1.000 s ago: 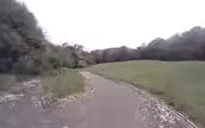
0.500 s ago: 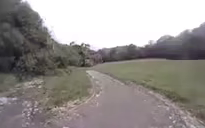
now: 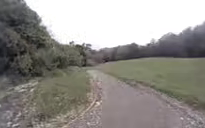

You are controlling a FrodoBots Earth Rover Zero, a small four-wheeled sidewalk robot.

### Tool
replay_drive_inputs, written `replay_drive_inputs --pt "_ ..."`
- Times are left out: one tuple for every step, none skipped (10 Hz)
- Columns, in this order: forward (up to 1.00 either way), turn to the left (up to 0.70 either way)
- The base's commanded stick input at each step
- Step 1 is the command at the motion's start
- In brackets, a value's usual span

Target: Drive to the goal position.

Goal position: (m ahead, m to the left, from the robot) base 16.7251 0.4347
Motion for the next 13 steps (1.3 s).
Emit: replay_drive_inputs --pt "0.85 -0.1" --pt "0.85 0.0" --pt "0.85 0.0" --pt "0.85 -0.13" --pt "0.85 0.0" --pt "0.85 0.0" --pt "0.85 0.27" --pt "0.85 0.27" --pt "0.85 0.1" --pt "0.85 0.27" --pt "0.85 0.27" --pt "0.85 0.27" --pt "0.85 0.27"
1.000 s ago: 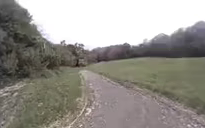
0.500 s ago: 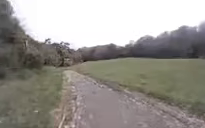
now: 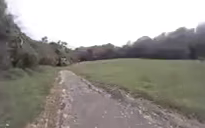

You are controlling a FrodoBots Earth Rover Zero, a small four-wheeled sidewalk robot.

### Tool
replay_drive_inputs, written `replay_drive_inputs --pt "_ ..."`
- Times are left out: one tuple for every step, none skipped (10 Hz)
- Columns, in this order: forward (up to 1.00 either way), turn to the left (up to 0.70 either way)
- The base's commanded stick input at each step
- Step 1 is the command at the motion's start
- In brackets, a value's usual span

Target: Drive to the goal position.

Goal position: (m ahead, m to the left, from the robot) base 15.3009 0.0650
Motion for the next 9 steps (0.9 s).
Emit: replay_drive_inputs --pt "0.85 0.27" --pt "0.85 0.27" --pt "0.85 0.27" --pt "0.0 0.16" --pt "0.0 0.0" --pt "0.0 0.0" --pt "0.0 0.0" --pt "0.0 0.0" --pt "0.0 0.0"
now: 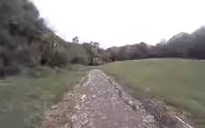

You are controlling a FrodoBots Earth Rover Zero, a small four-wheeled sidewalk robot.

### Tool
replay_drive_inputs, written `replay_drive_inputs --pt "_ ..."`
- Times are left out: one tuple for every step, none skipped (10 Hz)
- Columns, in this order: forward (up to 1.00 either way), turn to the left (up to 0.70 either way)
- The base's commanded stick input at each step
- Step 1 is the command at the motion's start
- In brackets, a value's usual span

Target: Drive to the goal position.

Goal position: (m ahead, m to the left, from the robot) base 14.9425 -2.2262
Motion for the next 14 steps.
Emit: replay_drive_inputs --pt "0.85 0.0" --pt "0.85 0.0" --pt "0.85 0.0" --pt "0.85 0.0" --pt "0.85 0.0" --pt "0.85 0.0" --pt "0.85 0.0" --pt "0.85 0.0" --pt "0.85 0.0" --pt "0.85 0.0" --pt "0.85 0.0" --pt "0.85 0.0" --pt "0.85 0.0" --pt "0.85 0.0"
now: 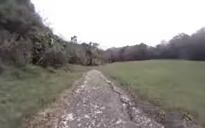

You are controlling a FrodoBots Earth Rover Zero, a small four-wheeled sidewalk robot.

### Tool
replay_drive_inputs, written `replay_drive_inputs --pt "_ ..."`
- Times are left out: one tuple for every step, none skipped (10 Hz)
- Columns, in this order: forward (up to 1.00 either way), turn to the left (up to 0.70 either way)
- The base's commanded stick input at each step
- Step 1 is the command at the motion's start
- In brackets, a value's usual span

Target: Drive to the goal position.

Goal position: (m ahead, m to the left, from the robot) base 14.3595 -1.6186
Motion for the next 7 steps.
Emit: replay_drive_inputs --pt "0.85 0.0" --pt "0.85 0.0" --pt "0.85 0.1" --pt "0.85 0.0" --pt "0.85 0.0" --pt "0.85 0.0" --pt "0.85 0.0"
